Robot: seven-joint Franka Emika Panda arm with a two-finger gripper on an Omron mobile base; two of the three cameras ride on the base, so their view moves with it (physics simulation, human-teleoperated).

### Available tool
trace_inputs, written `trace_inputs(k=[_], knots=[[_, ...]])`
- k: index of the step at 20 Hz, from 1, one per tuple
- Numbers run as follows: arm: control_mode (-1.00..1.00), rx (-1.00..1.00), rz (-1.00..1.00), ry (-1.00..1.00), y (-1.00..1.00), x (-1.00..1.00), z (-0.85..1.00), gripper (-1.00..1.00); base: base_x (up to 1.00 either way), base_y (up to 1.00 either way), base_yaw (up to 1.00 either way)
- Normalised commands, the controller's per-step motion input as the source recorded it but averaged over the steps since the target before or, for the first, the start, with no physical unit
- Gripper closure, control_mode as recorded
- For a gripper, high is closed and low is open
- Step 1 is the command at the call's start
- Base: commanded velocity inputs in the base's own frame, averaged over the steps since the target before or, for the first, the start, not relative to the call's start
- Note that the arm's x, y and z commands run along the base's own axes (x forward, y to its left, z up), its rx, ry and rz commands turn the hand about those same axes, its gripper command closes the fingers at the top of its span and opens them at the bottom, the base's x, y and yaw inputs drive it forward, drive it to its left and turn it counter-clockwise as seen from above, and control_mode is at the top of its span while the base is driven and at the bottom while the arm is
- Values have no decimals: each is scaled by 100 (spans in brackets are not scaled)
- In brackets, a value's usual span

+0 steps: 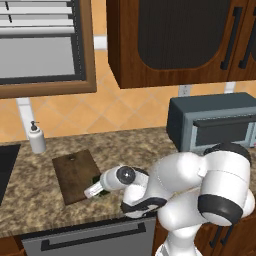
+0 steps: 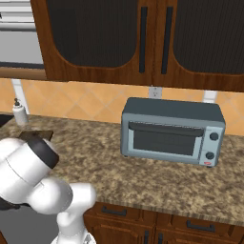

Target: Pick up the sponge from the counter and clean the cutting board by briefly scrubbing or pressing down on the cutting board. Once finished, release the sponge.

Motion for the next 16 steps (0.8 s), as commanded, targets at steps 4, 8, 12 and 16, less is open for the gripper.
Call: trace_inputs(k=[4,8,12,16], knots=[[-100,-20,-4,12,-37,72,19,100,0,0,0],[-100,-2,0,31,-33,92,-25,100,0,0,0],[-100,6,2,3,-63,0,-62,100,0,0,0],[-100,1,2,0,-52,-4,-21,100,0,0,0]])
